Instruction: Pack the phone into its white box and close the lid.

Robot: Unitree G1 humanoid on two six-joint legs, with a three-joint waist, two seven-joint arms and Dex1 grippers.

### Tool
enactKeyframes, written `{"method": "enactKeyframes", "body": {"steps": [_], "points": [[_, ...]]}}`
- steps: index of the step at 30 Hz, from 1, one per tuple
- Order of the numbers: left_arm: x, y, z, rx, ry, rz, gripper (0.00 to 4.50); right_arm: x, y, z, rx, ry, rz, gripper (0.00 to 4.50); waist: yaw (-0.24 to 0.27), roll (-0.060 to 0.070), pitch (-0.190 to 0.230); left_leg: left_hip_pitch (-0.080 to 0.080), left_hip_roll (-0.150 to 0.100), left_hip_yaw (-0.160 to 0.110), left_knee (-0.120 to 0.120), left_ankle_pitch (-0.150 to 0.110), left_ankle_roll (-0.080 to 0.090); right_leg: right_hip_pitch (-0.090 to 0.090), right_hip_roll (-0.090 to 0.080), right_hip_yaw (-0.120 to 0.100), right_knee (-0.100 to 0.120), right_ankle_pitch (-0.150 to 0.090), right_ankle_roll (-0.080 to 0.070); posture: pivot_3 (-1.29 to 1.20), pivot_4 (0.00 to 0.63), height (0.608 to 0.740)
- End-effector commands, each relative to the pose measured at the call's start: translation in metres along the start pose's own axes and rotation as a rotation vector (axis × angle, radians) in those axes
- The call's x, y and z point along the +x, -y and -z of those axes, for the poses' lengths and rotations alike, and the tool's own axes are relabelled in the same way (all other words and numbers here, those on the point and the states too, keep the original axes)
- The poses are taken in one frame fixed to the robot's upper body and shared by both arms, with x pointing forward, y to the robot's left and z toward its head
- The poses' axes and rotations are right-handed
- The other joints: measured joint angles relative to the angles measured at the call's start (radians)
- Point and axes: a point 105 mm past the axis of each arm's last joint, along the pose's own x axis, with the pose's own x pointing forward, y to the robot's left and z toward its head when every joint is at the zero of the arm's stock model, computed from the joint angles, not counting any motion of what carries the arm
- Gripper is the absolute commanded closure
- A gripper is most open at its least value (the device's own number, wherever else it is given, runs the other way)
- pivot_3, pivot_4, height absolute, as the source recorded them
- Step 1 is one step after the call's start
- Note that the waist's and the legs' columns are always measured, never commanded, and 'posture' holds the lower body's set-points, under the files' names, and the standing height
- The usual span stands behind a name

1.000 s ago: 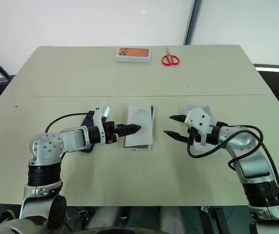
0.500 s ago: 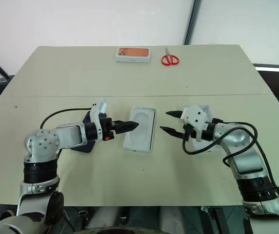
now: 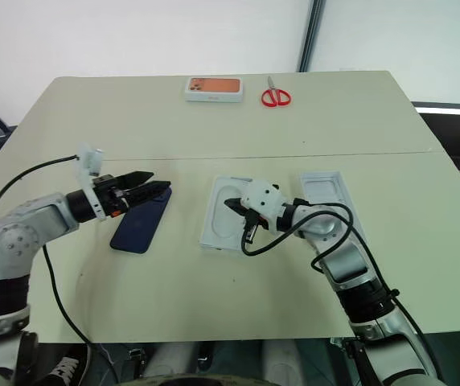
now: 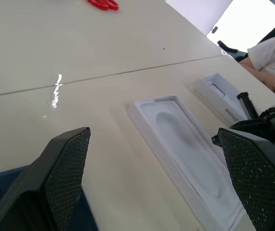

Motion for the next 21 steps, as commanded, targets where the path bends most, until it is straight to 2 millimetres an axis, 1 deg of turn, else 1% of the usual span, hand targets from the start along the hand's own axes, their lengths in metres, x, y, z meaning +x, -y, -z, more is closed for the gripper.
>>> {"method": "enactKeyframes", "body": {"steps": [1, 3, 5, 8, 12, 17, 21], "points": [[-0.014, -0.005, -0.004, 0.072, 0.021, -0.007, 0.00, 0.010, -0.009, -0.003, -0.096, -0.024, -0.049, 4.47, 0.000, 0.000, 0.000, 0.000, 0.000, 0.000, 0.000, 0.000, 0.000, 0.000, 0.000, 0.000, 0.000, 0.000, 0.000, 0.00, 0.150, 0.740], [-0.017, -0.011, 0.001, 0.104, 0.010, -0.040, 0.00, 0.012, -0.013, 0.006, -0.104, -0.068, -0.068, 4.47, 0.000, 0.000, 0.000, 0.000, 0.000, 0.000, 0.000, 0.000, 0.000, 0.000, 0.000, 0.000, 0.000, 0.000, 0.000, 0.00, 0.150, 0.740], [-0.017, -0.009, 0.001, 0.059, 0.024, -0.020, 0.00, 0.007, -0.014, 0.018, -0.148, -0.126, -0.090, 4.47, 0.004, 0.000, 0.000, -0.001, 0.000, 0.000, 0.000, 0.000, 0.000, 0.000, 0.000, 0.000, 0.000, 0.000, 0.000, 0.00, 0.150, 0.740], [-0.015, -0.005, -0.001, 0.056, 0.035, -0.011, 0.00, 0.000, -0.013, 0.026, -0.162, -0.169, -0.116, 4.47, 0.004, 0.000, 0.000, -0.001, 0.000, -0.001, 0.001, 0.000, 0.000, 0.000, 0.000, 0.000, 0.000, 0.000, 0.000, 0.00, 0.150, 0.740], [-0.013, -0.005, -0.001, 0.065, 0.042, -0.013, 0.00, -0.001, -0.012, 0.018, -0.142, -0.143, -0.124, 4.47, 0.001, 0.000, 0.000, -0.001, 0.000, -0.001, 0.001, 0.000, 0.000, 0.000, 0.000, 0.000, 0.001, 0.000, 0.000, 0.00, 0.150, 0.740], [-0.009, -0.005, -0.004, 0.063, 0.057, -0.017, 0.00, -0.005, -0.011, 0.019, -0.162, -0.159, -0.139, 4.47, 0.003, 0.000, 0.000, -0.001, 0.000, -0.001, 0.001, 0.000, 0.000, 0.000, 0.000, 0.000, 0.001, 0.000, 0.000, 0.00, 0.150, 0.740], [-0.007, -0.006, -0.002, 0.079, 0.041, -0.024, 0.00, 0.000, -0.011, 0.009, -0.174, -0.127, -0.143, 4.47, 0.001, 0.000, 0.000, -0.001, 0.000, -0.001, 0.001, 0.000, 0.000, 0.000, 0.000, -0.001, 0.001, 0.000, 0.000, 0.00, 0.150, 0.740]]}}
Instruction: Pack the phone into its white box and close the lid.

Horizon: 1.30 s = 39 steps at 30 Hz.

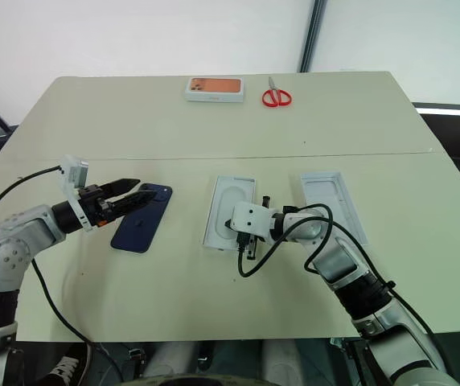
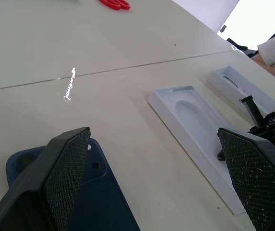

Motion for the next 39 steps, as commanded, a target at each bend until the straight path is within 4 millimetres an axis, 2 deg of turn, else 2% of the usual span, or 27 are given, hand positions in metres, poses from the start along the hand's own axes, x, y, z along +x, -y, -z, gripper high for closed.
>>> {"method": "enactKeyframes", "body": {"steps": [1, 8, 13, 16, 19, 23, 25, 30, 33, 36, 39], "points": [[0.001, 0.003, -0.010, 0.042, 0.022, 0.005, 0.00, 0.000, 0.007, -0.015, -0.020, 0.042, 0.021, 4.47, -0.001, 0.000, 0.000, 0.000, 0.000, 0.000, 0.000, 0.000, 0.000, 0.000, 0.000, 0.000, 0.000, 0.000, 0.000, 0.00, 0.150, 0.740], [-0.003, 0.001, -0.011, 0.013, 0.022, 0.012, 0.00, -0.005, 0.024, -0.034, 0.012, 0.135, 0.090, 4.47, -0.002, 0.000, 0.000, 0.000, 0.000, 0.000, 0.000, 0.000, 0.000, -0.001, 0.000, 0.000, 0.001, 0.000, 0.000, 0.00, 0.150, 0.740], [-0.020, -0.016, -0.004, -0.072, -0.047, -0.030, 0.00, -0.007, 0.032, -0.046, 0.045, 0.188, 0.105, 4.47, -0.006, 0.000, 0.000, 0.000, 0.000, 0.000, 0.000, 0.000, 0.000, -0.001, 0.001, 0.000, 0.002, 0.000, 0.000, 0.00, 0.150, 0.740], [-0.036, -0.041, -0.001, -0.142, -0.107, -0.120, 0.00, 0.007, 0.034, -0.067, 0.063, 0.252, 0.121, 4.47, -0.010, 0.000, 0.000, 0.000, 0.001, 0.000, -0.001, 0.000, 0.000, -0.002, 0.002, 0.001, 0.003, 0.000, 0.000, 0.00, 0.150, 0.740], [-0.043, -0.049, -0.004, -0.114, -0.105, -0.140, 0.00, 0.015, 0.033, -0.077, 0.053, 0.270, 0.117, 4.47, -0.009, 0.000, 0.000, 0.000, 0.001, 0.000, -0.001, 0.001, -0.001, -0.004, 0.003, 0.001, 0.004, 0.000, 0.000, 0.00, 0.150, 0.740], [-0.052, -0.063, 0.018, -0.226, -0.212, -0.163, 0.00, 0.056, 0.021, -0.096, 0.046, 0.275, 0.042, 4.47, -0.009, 0.000, 0.000, -0.001, 0.001, 0.000, -0.001, 0.001, -0.002, -0.004, 0.003, 0.001, 0.004, 0.000, -0.001, 0.00, 0.150, 0.740], [-0.052, -0.060, 0.028, -0.288, -0.237, -0.130, 0.00, 0.073, 0.015, -0.093, 0.037, 0.205, -0.001, 4.47, -0.010, 0.000, 0.000, 0.000, 0.001, 0.000, -0.001, 0.001, -0.002, -0.005, 0.003, 0.002, 0.005, 0.000, -0.001, 0.00, 0.150, 0.740], [-0.049, -0.059, 0.044, -0.340, -0.309, -0.098, 0.00, 0.095, -0.003, -0.081, 0.000, 0.075, -0.083, 4.47, -0.004, -0.001, -0.001, -0.002, 0.001, 0.000, 0.000, 0.001, -0.002, -0.006, 0.003, 0.002, 0.007, 0.000, -0.001, 0.00, 0.150, 0.740], [-0.046, -0.061, 0.052, -0.340, -0.338, -0.091, 0.00, 0.103, -0.006, -0.075, -0.032, 0.020, -0.088, 4.47, -0.006, -0.001, -0.001, -0.001, 0.001, 0.000, 0.000, 0.002, -0.003, -0.006, 0.003, 0.002, 0.008, 0.000, -0.001, 0.00, 0.150, 0.740], [-0.041, -0.050, 0.058, -0.354, -0.363, -0.018, 0.00, 0.105, -0.012, -0.069, -0.024, -0.015, -0.115, 4.47, -0.009, 0.000, -0.001, -0.001, 0.001, 0.000, -0.001, 0.002, -0.003, -0.007, 0.003, 0.003, 0.010, 0.000, -0.001, 0.00, 0.150, 0.740], [-0.039, -0.050, 0.081, -0.362, -0.428, -0.026, 0.00, 0.107, -0.012, -0.071, -0.002, -0.015, -0.110, 4.47, -0.008, 0.001, -0.003, 0.000, 0.001, 0.000, -0.001, 0.002, -0.003, -0.007, 0.003, 0.003, 0.010, 0.000, -0.001, 0.00, 0.150, 0.740]]}}
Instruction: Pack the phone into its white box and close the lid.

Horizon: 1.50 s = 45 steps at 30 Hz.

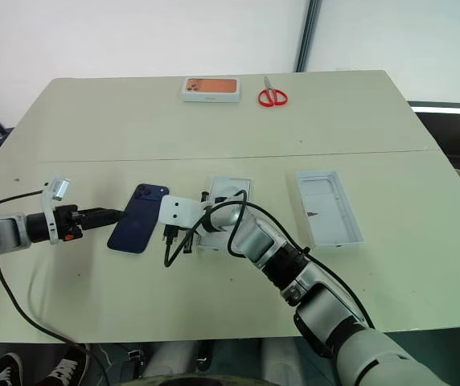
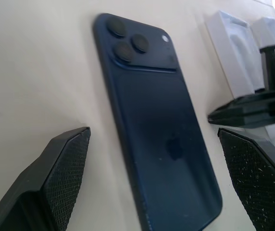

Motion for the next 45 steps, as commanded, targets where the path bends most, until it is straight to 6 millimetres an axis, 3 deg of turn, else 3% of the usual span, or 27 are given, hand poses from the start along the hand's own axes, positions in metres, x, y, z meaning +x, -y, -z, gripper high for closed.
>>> {"method": "enactKeyframes", "body": {"steps": [1, 7, 13, 22, 30, 33, 38, 41, 45], "points": [[0.017, -0.007, 0.036, -0.062, -0.118, -0.002, 0.00, 0.005, -0.003, -0.006, 0.003, -0.001, -0.002, 4.47, 0.002, 0.001, -0.001, 0.001, 0.000, 0.000, 0.000, 0.000, 0.000, 0.001, 0.000, 0.000, 0.000, 0.000, 0.000, 0.00, 0.150, 0.740], [0.030, -0.005, 0.046, -0.071, -0.147, 0.018, 0.00, 0.006, 0.000, -0.012, 0.002, 0.012, 0.023, 4.47, 0.010, 0.007, -0.007, 0.005, -0.001, 0.000, 0.000, 0.000, 0.000, 0.004, -0.001, 0.000, 0.000, 0.000, 0.000, 0.00, 0.150, 0.740], [0.054, 0.014, 0.065, -0.127, -0.172, 0.106, 0.00, 0.005, 0.000, -0.007, -0.008, -0.005, 0.022, 4.47, 0.013, 0.012, -0.010, 0.005, -0.002, 0.000, 0.000, 0.000, 0.001, 0.006, -0.002, 0.000, 0.000, 0.000, 0.000, 0.00, 0.150, 0.740], [0.059, 0.028, 0.060, -0.164, -0.163, 0.145, 0.00, 0.002, 0.003, -0.005, 0.010, -0.011, 0.022, 4.47, 0.011, 0.015, -0.014, 0.008, -0.003, 0.000, -0.001, -0.001, 0.002, 0.008, -0.004, 0.000, 0.000, 0.000, 0.000, 0.00, 0.150, 0.740], [0.067, 0.051, 0.075, -0.189, -0.243, 0.212, 0.00, 0.002, 0.001, -0.003, 0.005, -0.014, 0.019, 4.47, 0.010, 0.015, -0.015, 0.008, -0.003, 0.000, -0.001, -0.001, 0.002, 0.008, -0.004, 0.000, 0.000, 0.000, 0.000, 0.00, 0.150, 0.740], [0.068, 0.055, 0.069, -0.166, -0.226, 0.220, 0.00, 0.002, 0.000, -0.001, 0.006, -0.020, 0.018, 4.47, 0.010, 0.015, -0.015, 0.008, -0.003, 0.000, -0.001, -0.001, 0.002, 0.008, -0.004, 0.000, 0.000, 0.000, 0.000, 0.00, 0.150, 0.740], [0.066, 0.042, 0.056, -0.180, -0.152, 0.167, 0.00, 0.001, 0.000, 0.001, -0.003, -0.026, 0.018, 4.47, 0.012, 0.015, -0.015, 0.008, -0.003, 0.000, -0.001, -0.001, 0.002, 0.009, -0.004, 0.000, -0.001, 0.000, 0.000, 0.00, 0.150, 0.740], [0.064, 0.034, 0.052, -0.257, -0.108, 0.145, 0.84, 0.001, 0.001, 0.001, -0.013, -0.025, 0.023, 4.50, 0.011, 0.015, -0.016, 0.008, -0.003, 0.000, -0.001, -0.001, 0.002, 0.009, -0.004, 0.000, -0.001, 0.000, 0.000, 0.00, 0.150, 0.740], [0.062, 0.037, 0.054, -0.264, -0.113, 0.165, 2.87, 0.000, 0.002, 0.002, -0.006, -0.027, 0.022, 4.50, 0.005, 0.015, -0.016, 0.008, -0.003, 0.000, -0.001, -0.001, 0.002, 0.008, -0.003, 0.000, -0.001, -0.001, 0.001, 0.00, 0.150, 0.740]]}}
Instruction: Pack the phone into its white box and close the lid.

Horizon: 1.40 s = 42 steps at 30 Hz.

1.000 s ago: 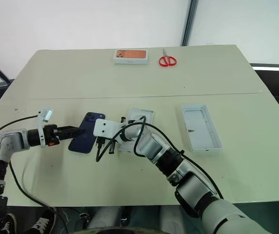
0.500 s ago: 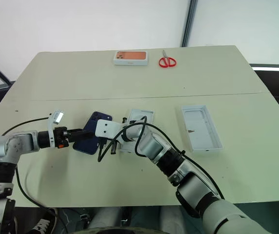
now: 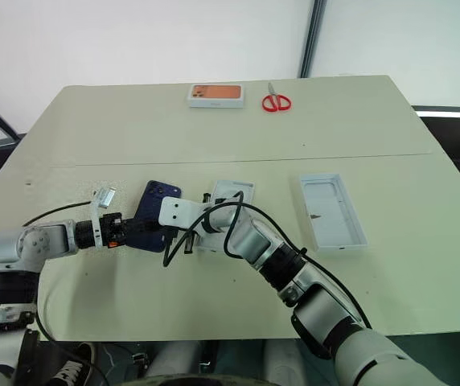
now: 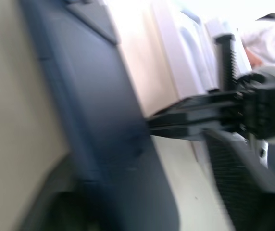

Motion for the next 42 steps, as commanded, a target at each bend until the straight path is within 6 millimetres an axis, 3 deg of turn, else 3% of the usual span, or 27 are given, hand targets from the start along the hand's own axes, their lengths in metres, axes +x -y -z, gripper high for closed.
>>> {"method": "enactKeyframes", "body": {"steps": [1, 3, 13, 19, 23, 24, 26, 30, 34, 42], "points": [[0.008, -0.002, 0.029, -0.107, -0.087, 0.017, 3.37, -0.002, 0.003, -0.004, -0.015, 0.017, 0.011, 4.50, -0.001, 0.000, 0.000, 0.000, 0.000, 0.000, 0.000, 0.000, 0.000, 0.000, 0.000, 0.000, 0.000, 0.000, 0.000, 0.00, 0.150, 0.740], [0.007, -0.002, 0.030, -0.108, -0.089, 0.015, 4.29, -0.002, 0.003, -0.004, -0.019, 0.017, 0.011, 4.50, 0.002, -0.001, 0.000, 0.000, 0.000, 0.000, -0.001, 0.000, 0.000, 0.000, 0.000, 0.000, 0.000, 0.000, 0.000, 0.00, 0.150, 0.740], [0.007, -0.001, 0.031, -0.160, -0.052, 0.037, 4.40, -0.006, 0.005, -0.006, -0.009, 0.041, 0.017, 4.50, 0.000, -0.001, -0.001, 0.000, 0.001, 0.000, -0.001, 0.000, 0.000, 0.000, 0.000, 0.000, 0.000, 0.000, 0.000, 0.00, 0.150, 0.740], [-0.001, 0.010, 0.006, -0.208, 0.096, 0.134, 4.40, -0.030, 0.015, -0.045, 0.186, 0.328, 0.002, 4.50, -0.001, -0.003, 0.001, -0.001, 0.001, 0.000, 0.000, 0.000, 0.000, -0.001, 0.000, 0.000, -0.001, 0.000, 0.000, 0.00, 0.150, 0.740], [-0.006, 0.017, -0.009, -0.235, 0.187, 0.182, 4.40, -0.049, 0.021, -0.056, 0.354, 0.453, -0.057, 4.50, -0.005, -0.004, 0.002, -0.002, 0.002, 0.000, -0.001, 0.000, -0.001, -0.003, 0.001, 0.000, -0.001, 0.000, 0.000, 0.00, 0.150, 0.740], [-0.007, 0.021, -0.015, -0.247, 0.229, 0.210, 4.46, -0.055, 0.023, -0.058, 0.375, 0.483, -0.066, 4.24, -0.004, -0.004, 0.002, -0.003, 0.002, 0.000, -0.001, 0.000, -0.001, -0.003, 0.001, 0.000, -0.001, 0.000, 0.000, 0.00, 0.150, 0.740], [-0.010, 0.027, -0.021, -0.243, 0.277, 0.236, 4.50, -0.067, 0.026, -0.053, 0.363, 0.483, -0.045, 3.59, -0.003, -0.006, 0.003, -0.004, 0.002, 0.000, 0.000, 0.000, -0.001, -0.003, 0.001, 0.000, -0.001, 0.000, 0.000, 0.00, 0.150, 0.740], [-0.011, 0.033, -0.022, -0.224, 0.294, 0.239, 4.50, -0.092, 0.014, -0.036, 0.317, 0.430, -0.069, 1.64, 0.001, -0.010, 0.005, -0.008, 0.002, -0.001, 0.001, 0.000, -0.001, -0.007, 0.001, -0.001, -0.001, 0.000, 0.000, 0.00, 0.150, 0.740], [-0.012, 0.036, -0.024, -0.205, 0.289, 0.232, 4.50, -0.104, -0.007, -0.004, 0.225, 0.273, -0.090, 1.64, -0.001, -0.010, 0.005, -0.011, 0.002, 0.000, 0.001, 0.000, -0.001, -0.008, 0.000, -0.001, -0.001, 0.000, 0.000, 0.00, 0.150, 0.740], [-0.010, 0.036, -0.029, -0.199, 0.285, 0.227, 4.50, -0.103, -0.025, 0.026, 0.176, 0.125, -0.068, 1.64, -0.001, -0.012, 0.007, -0.011, 0.003, 0.001, 0.001, 0.001, -0.001, -0.007, 0.000, 0.000, -0.001, 0.000, 0.000, 0.00, 0.150, 0.740]]}}
